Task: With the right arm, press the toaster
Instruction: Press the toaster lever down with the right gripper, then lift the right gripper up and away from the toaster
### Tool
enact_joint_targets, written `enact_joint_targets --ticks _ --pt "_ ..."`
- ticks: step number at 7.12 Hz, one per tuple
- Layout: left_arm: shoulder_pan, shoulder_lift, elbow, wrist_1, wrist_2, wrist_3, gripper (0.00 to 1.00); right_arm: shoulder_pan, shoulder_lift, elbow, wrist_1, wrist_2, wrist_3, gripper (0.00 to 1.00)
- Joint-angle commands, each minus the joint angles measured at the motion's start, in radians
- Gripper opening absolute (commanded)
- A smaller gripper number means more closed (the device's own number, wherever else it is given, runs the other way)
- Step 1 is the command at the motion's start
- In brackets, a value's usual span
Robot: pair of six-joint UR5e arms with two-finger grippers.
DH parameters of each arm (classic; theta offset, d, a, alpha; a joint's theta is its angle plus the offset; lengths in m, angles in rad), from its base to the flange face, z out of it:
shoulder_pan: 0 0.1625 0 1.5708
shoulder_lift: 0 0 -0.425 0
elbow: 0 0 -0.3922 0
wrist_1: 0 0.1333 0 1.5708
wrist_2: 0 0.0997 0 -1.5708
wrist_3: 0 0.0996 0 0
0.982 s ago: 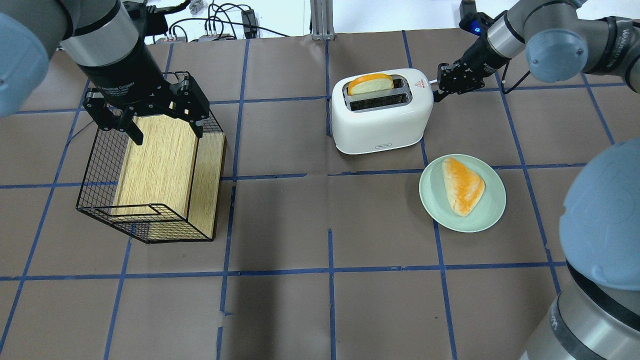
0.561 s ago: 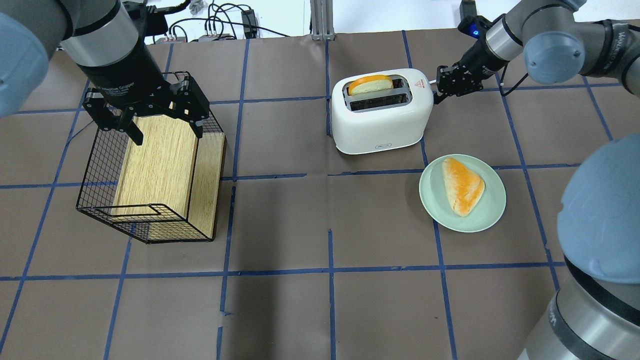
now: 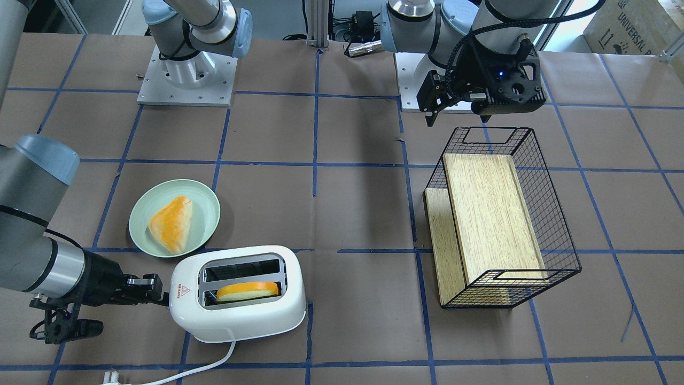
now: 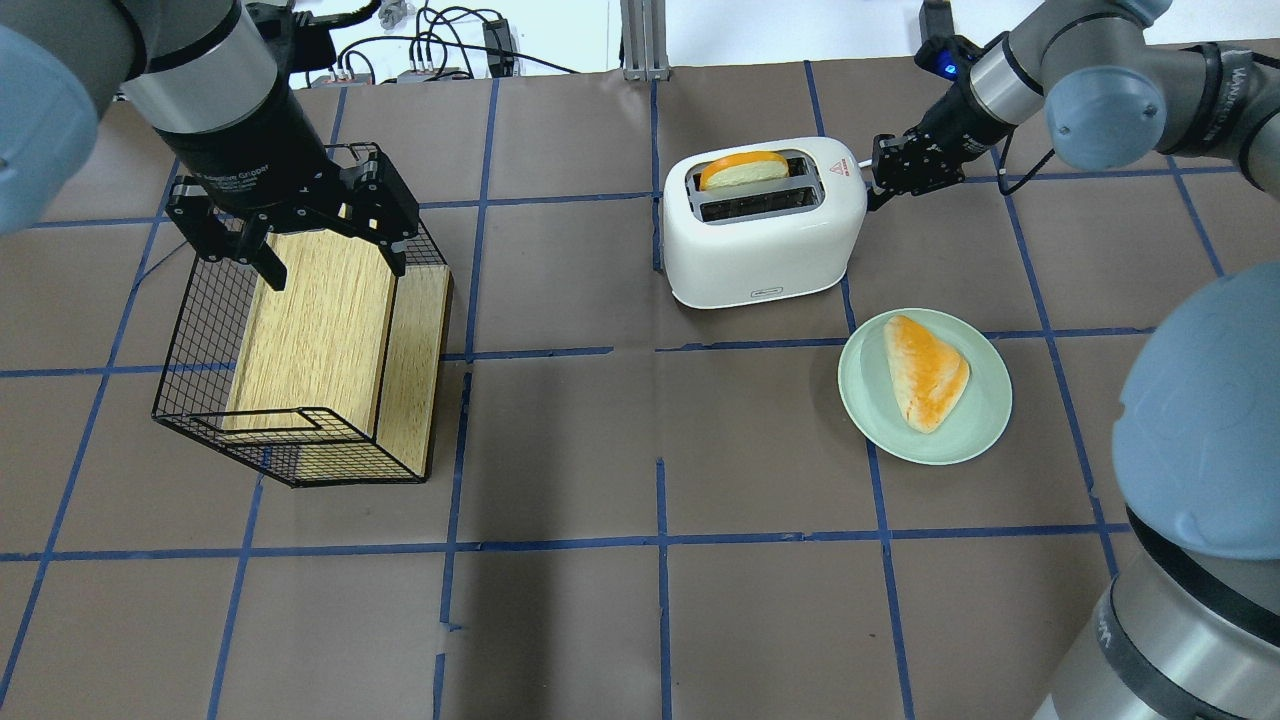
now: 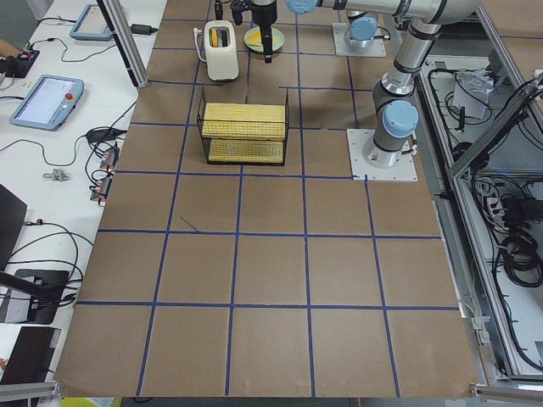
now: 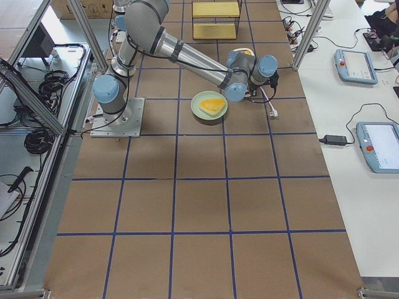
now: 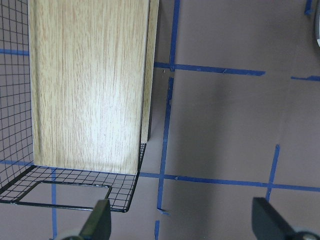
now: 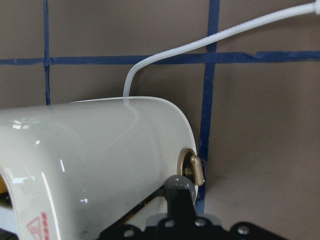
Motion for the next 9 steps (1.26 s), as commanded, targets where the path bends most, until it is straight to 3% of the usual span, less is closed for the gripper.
enact_joint_targets --ticks 1,2,3,6,8,9 --pt "0.0 0.0 0.001 0.001 0.0 0.0 1.0 0.001 0.0 -0.001 -0.001 0.0 0.002 0.02" --pt "0.0 0.0 0.0 -0.001 0.0 0.0 1.0 0.007 -0.017 -0.004 0.0 -0.023 0.031 0.2" --pt "0.0 0.0 0.0 -0.001 0.0 0.0 1.0 0.026 -0.051 -0.021 0.0 -0.119 0.044 0.99" --pt "0.0 0.0 0.0 0.001 0.0 0.0 1.0 0.173 -0.181 -0.056 0.006 -0.467 0.032 1.0" --pt "0.0 0.001 0.0 0.001 0.0 0.0 1.0 0.184 -0.262 -0.059 -0.03 -0.55 0.023 1.0" --pt "0.0 0.0 0.0 -0.001 0.0 0.0 1.0 0.181 -0.301 -0.05 0.01 -0.546 0.038 1.0"
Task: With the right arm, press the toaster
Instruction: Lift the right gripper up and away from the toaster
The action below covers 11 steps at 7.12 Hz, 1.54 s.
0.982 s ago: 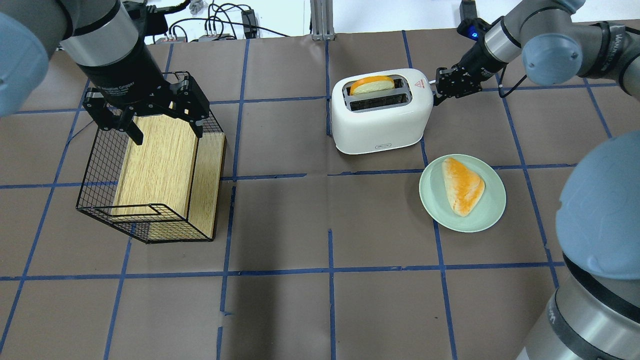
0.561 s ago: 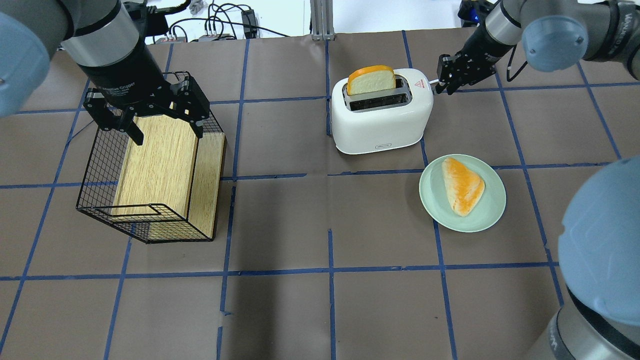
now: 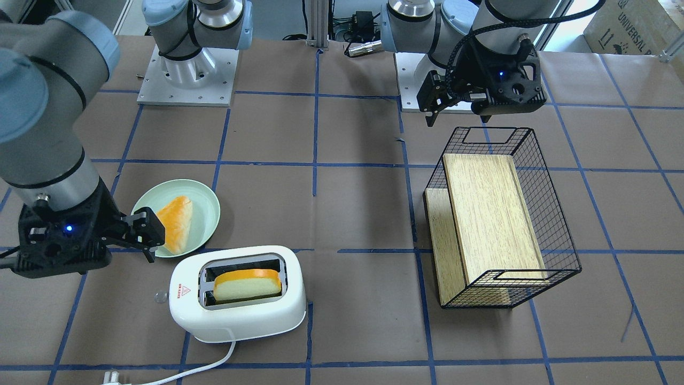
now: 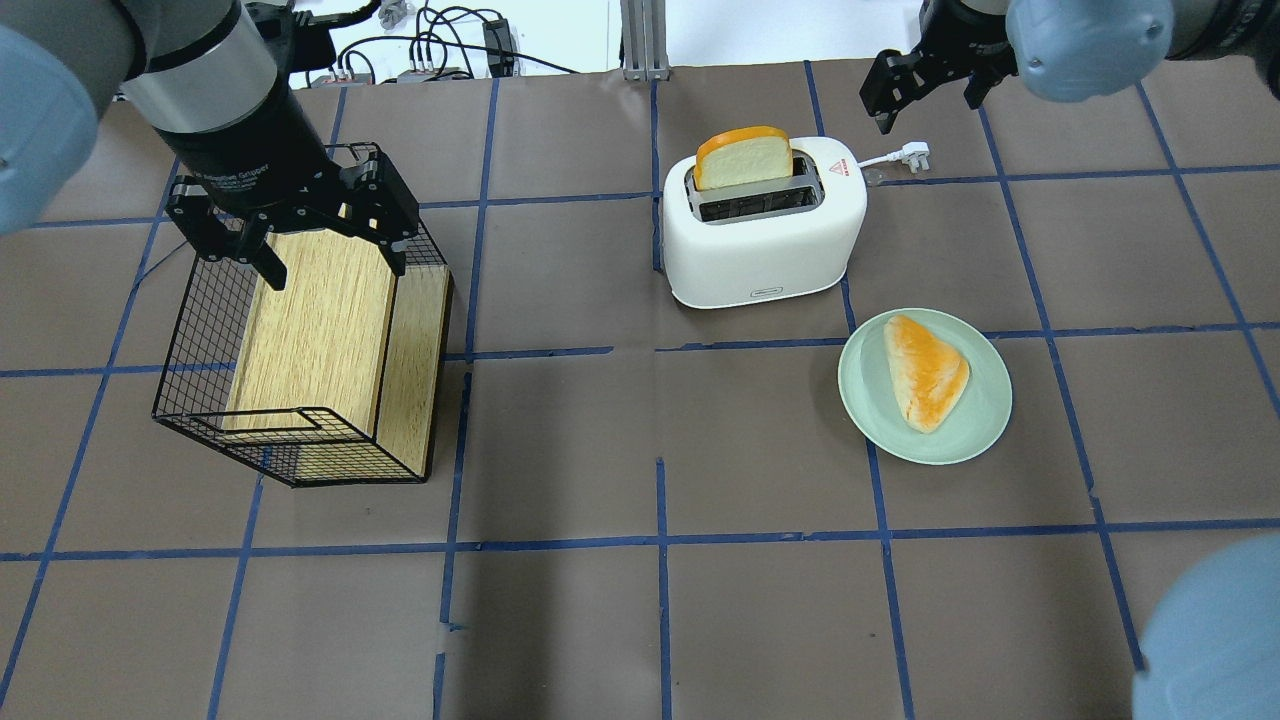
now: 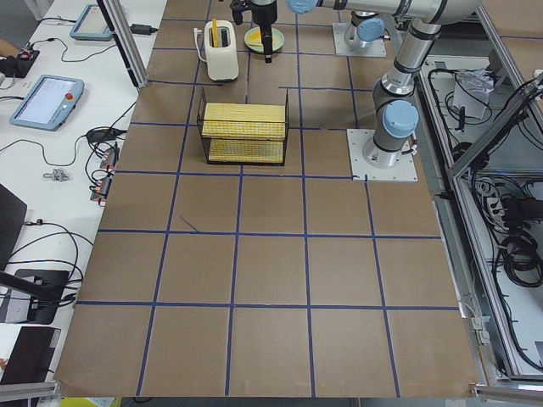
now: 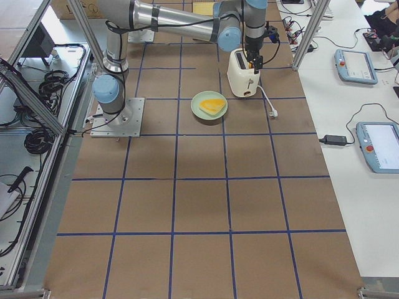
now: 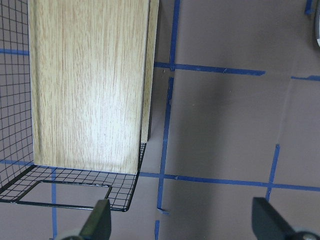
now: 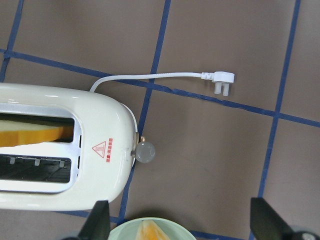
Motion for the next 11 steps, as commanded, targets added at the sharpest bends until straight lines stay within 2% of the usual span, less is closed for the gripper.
enact_joint_targets --ticks 1,2,3,6,7,11 --pt "0.0 -0.001 0.0 -0.001 0.0 0.0 1.0 0.005 -0.091 0.013 0.193 0.009 0.073 1.0" --pt "0.0 -0.001 0.0 -0.001 0.0 0.0 1.0 0.005 -0.113 0.02 0.305 0.064 0.142 1.0" --pt "0.0 -0.001 0.0 0.0 0.0 0.0 1.0 0.003 -0.13 0.033 0.322 0.078 0.148 1.0" --pt "0.0 -0.001 0.0 -0.001 0.0 0.0 1.0 -0.006 -0.286 0.186 0.292 0.071 0.144 1.0" --pt "0.0 -0.001 0.0 -0.001 0.0 0.0 1.0 -0.005 -0.289 0.192 0.188 0.066 0.136 1.0" --pt "0.0 -0.001 0.0 -0.001 0.0 0.0 1.0 -0.005 -0.289 0.194 0.208 0.064 0.136 1.0"
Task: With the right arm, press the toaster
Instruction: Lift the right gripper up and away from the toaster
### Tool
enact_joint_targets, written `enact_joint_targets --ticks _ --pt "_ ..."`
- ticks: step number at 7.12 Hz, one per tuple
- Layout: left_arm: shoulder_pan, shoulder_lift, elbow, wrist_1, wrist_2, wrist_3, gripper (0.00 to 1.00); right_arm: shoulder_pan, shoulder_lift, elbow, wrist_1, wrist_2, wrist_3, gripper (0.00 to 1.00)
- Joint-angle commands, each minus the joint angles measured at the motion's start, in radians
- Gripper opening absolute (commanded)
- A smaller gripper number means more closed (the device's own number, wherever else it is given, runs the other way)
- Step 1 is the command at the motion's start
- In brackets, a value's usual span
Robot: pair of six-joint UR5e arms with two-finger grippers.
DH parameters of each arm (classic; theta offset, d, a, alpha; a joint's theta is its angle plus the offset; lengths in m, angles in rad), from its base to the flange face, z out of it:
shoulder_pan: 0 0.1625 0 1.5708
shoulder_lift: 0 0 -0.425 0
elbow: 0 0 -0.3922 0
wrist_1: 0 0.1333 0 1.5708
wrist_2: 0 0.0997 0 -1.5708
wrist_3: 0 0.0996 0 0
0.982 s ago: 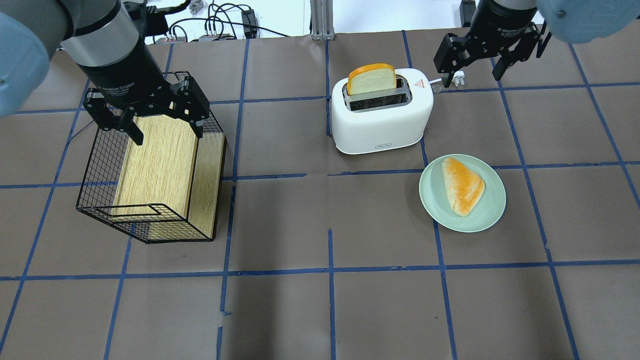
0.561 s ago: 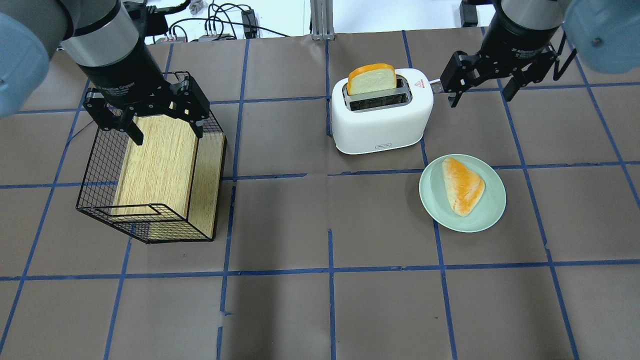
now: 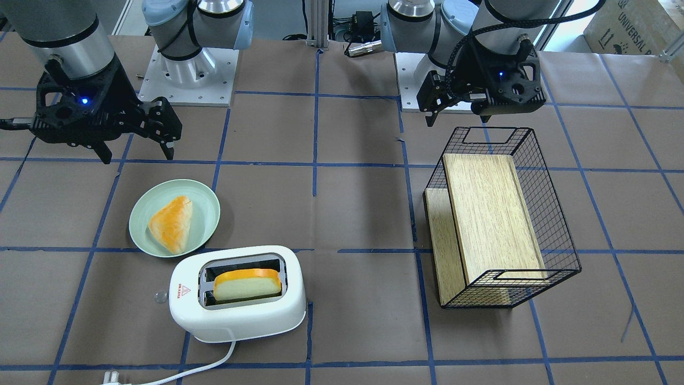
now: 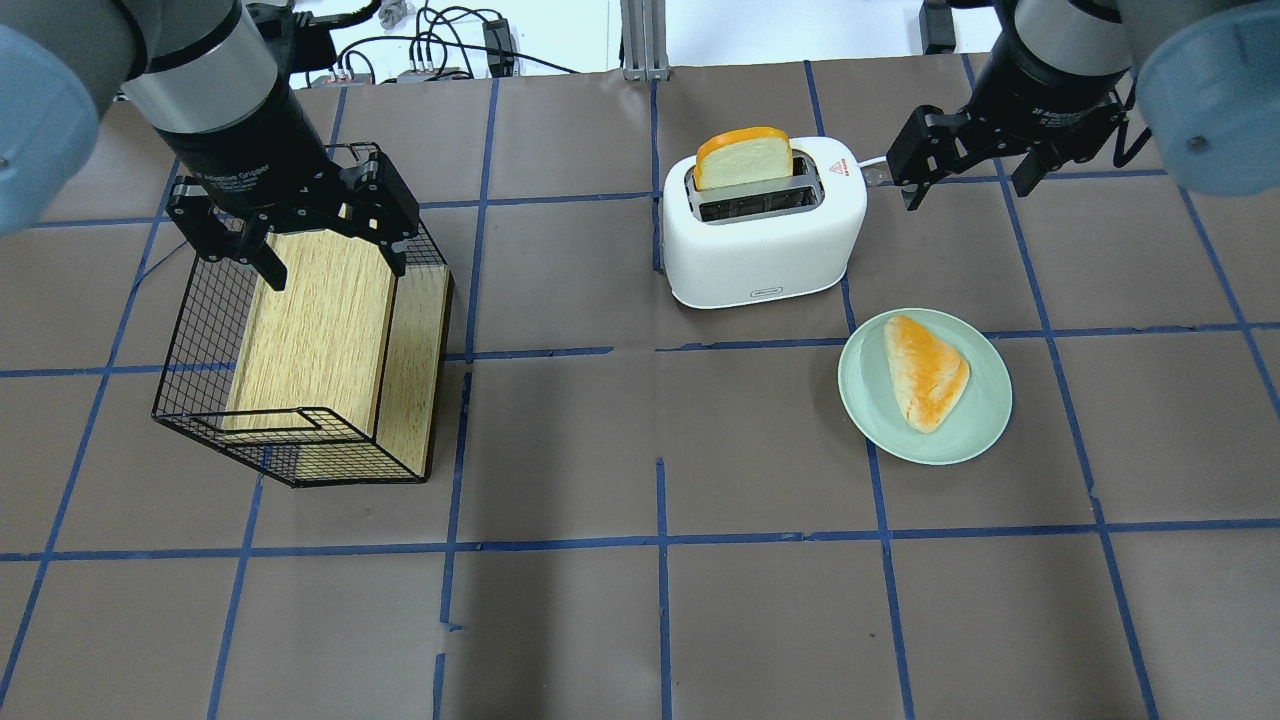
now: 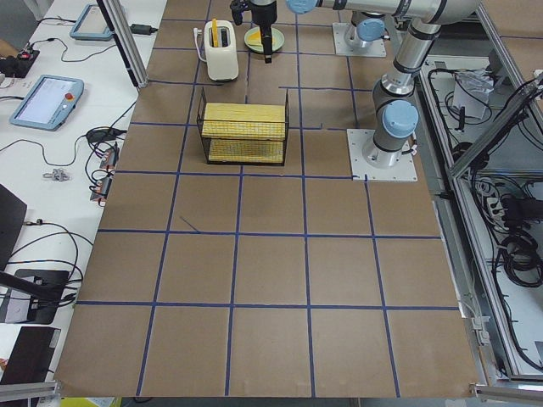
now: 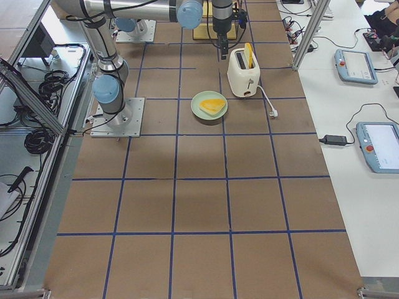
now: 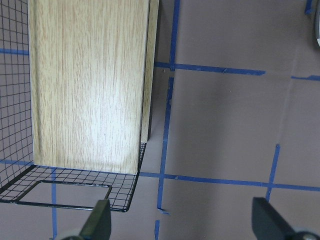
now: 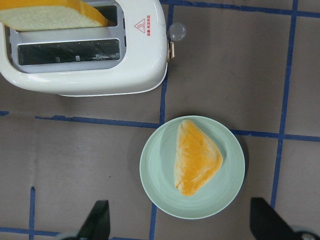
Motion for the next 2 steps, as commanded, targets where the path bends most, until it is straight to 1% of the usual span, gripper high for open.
enact_joint_targets --ticks 1,2 --pt "0.0 0.0 0.0 -0.001 0.0 0.0 1.0 -0.002 0.007 -0.002 0.0 0.001 -0.002 1.0" --pt "0.0 0.0 0.001 -0.001 0.0 0.0 1.0 -0.002 0.007 -0.002 0.0 0.001 -0.002 1.0"
